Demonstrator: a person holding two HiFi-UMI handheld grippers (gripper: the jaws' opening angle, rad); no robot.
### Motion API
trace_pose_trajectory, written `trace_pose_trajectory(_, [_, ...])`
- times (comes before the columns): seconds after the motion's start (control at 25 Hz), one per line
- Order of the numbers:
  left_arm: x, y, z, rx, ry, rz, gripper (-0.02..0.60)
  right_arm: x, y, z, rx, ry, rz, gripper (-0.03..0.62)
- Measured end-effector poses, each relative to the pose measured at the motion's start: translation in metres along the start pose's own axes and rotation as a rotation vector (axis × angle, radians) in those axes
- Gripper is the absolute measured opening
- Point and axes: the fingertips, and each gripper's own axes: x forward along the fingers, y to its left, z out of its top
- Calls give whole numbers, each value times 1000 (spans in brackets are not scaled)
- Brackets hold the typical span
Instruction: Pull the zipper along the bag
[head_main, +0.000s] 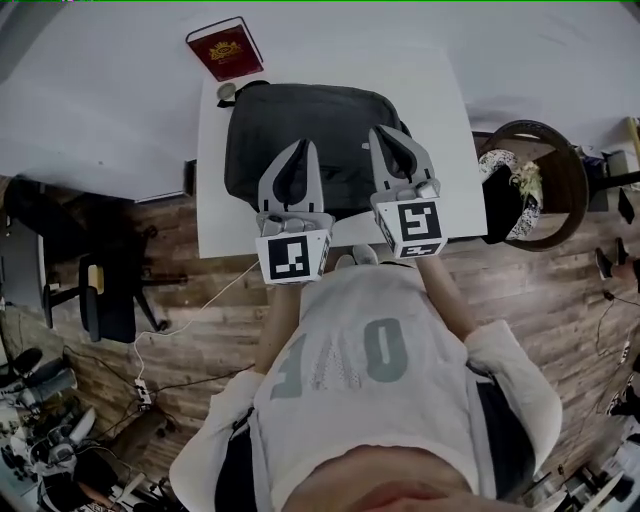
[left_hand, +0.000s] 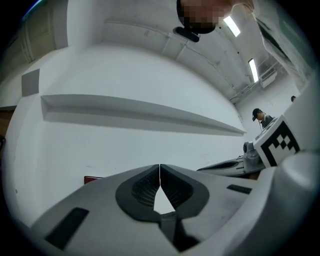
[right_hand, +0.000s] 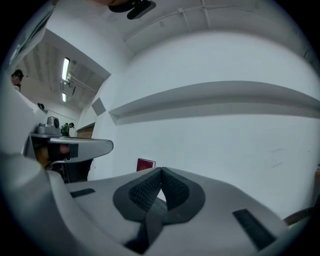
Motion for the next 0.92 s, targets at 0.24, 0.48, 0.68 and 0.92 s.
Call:
trace_pose_trajectory(0.24, [-5, 0, 0, -3, -5, 12, 28, -11, -4, -4, 2, -6, -14, 28])
trace_pose_trajectory(0.48, [-5, 7, 0, -16, -3, 25, 28, -14, -11, -8, -2, 7, -31, 28])
trace_pose_trajectory(0.68, [-8, 12, -4, -36, -2, 39, 28, -18, -13, -15, 6, 23, -41, 28])
trace_pose_trajectory(0.92, [-6, 21, -6, -37, -11, 54, 28, -15, -11, -20, -2, 28, -41, 28])
